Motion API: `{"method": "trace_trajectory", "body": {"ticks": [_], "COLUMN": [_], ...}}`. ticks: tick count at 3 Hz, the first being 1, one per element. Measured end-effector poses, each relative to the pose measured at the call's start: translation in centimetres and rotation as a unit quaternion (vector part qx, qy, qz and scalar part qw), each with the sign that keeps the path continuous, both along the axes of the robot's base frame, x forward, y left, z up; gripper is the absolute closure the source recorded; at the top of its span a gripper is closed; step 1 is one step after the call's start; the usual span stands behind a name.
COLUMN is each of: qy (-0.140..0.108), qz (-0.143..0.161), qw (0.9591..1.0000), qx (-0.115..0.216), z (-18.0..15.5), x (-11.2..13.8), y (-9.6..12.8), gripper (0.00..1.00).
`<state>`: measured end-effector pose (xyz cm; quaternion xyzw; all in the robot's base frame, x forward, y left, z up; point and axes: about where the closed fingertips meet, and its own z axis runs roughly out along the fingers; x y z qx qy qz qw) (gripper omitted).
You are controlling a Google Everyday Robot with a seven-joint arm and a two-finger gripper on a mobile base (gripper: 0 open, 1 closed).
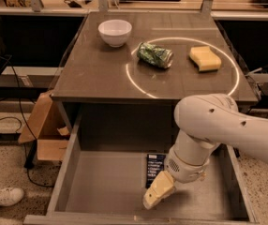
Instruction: Pick rxbar blueberry from top drawer and place on counter
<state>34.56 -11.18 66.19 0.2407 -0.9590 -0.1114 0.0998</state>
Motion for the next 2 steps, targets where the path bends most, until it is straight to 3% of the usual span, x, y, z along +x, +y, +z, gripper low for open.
{"method": "trace_trajectory", "body": {"ticks": [1, 2], "qy": [-0.019, -0.038], "qz": [-0.023, -0.070], "qw": [0.9993, 0.9960], "qx": [-0.023, -0.039], "z": [-0.4, -0.4], "x": [0.8, 1.9], "y": [0.5, 0.9], "gripper": [0.00, 0.00]}}
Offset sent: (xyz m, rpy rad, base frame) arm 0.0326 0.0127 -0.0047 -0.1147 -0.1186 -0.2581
